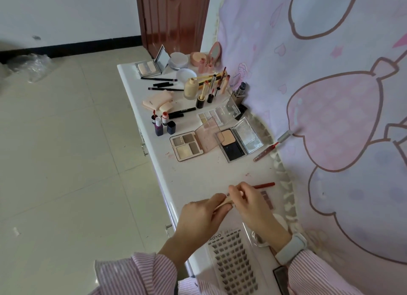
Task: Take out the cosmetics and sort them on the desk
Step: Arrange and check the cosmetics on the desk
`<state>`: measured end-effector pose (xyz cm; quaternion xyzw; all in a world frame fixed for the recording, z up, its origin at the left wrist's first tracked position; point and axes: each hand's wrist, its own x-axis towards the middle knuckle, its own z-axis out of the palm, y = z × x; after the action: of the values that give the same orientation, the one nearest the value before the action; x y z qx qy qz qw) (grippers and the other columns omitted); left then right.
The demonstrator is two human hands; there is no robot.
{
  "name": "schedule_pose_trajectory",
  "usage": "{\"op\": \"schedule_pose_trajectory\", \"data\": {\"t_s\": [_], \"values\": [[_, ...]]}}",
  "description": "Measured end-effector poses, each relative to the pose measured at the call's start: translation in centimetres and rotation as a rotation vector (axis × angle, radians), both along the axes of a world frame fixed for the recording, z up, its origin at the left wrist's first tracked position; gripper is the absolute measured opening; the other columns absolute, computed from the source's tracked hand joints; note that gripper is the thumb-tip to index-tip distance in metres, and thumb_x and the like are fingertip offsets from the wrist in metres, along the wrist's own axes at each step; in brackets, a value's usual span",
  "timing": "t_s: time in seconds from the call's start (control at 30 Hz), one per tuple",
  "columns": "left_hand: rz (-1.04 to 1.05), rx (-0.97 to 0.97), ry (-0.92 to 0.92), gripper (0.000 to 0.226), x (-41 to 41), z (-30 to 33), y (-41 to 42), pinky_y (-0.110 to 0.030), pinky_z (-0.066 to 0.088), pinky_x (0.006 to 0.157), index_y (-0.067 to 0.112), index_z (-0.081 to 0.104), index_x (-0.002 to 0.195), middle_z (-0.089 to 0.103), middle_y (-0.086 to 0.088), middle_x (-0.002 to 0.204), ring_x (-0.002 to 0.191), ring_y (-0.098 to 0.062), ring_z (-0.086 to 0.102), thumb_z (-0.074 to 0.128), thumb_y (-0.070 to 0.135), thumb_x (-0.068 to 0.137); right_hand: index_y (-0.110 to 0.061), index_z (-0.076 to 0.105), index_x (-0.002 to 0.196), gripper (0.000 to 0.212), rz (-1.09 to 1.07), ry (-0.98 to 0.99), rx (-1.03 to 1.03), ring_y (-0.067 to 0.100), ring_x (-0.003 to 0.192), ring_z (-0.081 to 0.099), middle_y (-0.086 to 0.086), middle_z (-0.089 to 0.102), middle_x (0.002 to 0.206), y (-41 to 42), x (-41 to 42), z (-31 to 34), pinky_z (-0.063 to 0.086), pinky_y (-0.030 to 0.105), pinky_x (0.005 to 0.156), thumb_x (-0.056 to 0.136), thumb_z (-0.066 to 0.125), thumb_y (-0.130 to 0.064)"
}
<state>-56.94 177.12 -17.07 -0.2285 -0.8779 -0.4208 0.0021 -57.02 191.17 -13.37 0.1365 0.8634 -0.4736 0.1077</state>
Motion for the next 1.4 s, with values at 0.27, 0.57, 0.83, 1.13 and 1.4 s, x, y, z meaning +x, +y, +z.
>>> {"op": "schedule_pose_trajectory", "data": {"t_s": [0.27,0.57,0.83,1.13,1.4], "values": [[-0.098,0.24,-0.544,0.014,-2.2,0.6,-1.0,-0.012,0.032,0.051,0.03,0.055,0.081,0.05,0.014,0.054,0.048,0.0,0.042,0.068,0.034,0.081,-0.014,0.053,0.086,0.014,0.186,0.161,-0.069,0.0,0.053,0.047,-0.006,0.053,0.067,1.0,0.2,1.7,0.037,0.01,0.053,0.094,0.044,-0.007],[0.015,0.485,-0.489,0.041,-2.8,1.5,-2.9,-0.028,0.049,0.053,0.033,0.043,0.122,0.055,0.013,0.076,0.053,-0.007,0.05,0.059,0.013,0.089,-0.007,0.055,0.084,0.025,0.017,0.035,-0.313,0.001,0.044,0.038,0.015,0.048,0.064,2.4,-0.6,2.6,0.031,0.013,0.044,0.094,0.035,0.003],[0.097,0.367,-0.496,0.017,-2.7,2.1,-2.7,-0.032,0.033,0.049,0.029,0.05,0.08,0.04,0.007,0.052,0.046,-0.014,0.036,0.043,0.026,0.095,-0.025,0.057,0.104,0.027,0.065,0.085,-0.212,0.015,0.075,0.056,-0.003,0.062,0.085,2.2,0.7,2.0,0.048,0.023,0.067,0.091,0.047,-0.002],[0.175,0.235,-0.503,0.037,-3.2,2.2,-2.7,-0.035,0.037,0.051,0.018,0.05,0.06,0.04,0.007,0.043,0.043,-0.015,0.036,0.049,0.036,0.092,-0.025,0.051,0.086,0.011,0.35,-0.124,0.117,-0.006,0.051,0.044,-0.01,0.051,0.068,2.0,0.6,2.0,0.037,0.012,0.054,0.095,0.044,-0.023],[0.246,0.516,-0.743,0.041,-3.2,2.1,-3.1,-0.023,0.05,0.072,0.017,0.064,0.085,0.066,0.002,0.086,0.081,-0.009,0.061,0.039,0.049,0.088,-0.011,0.05,0.102,0.013,-0.036,-0.094,-0.331,0.002,0.053,0.048,0.0,0.056,0.073,1.4,0.3,1.0,0.042,0.016,0.051,0.096,0.04,-0.016]]}}
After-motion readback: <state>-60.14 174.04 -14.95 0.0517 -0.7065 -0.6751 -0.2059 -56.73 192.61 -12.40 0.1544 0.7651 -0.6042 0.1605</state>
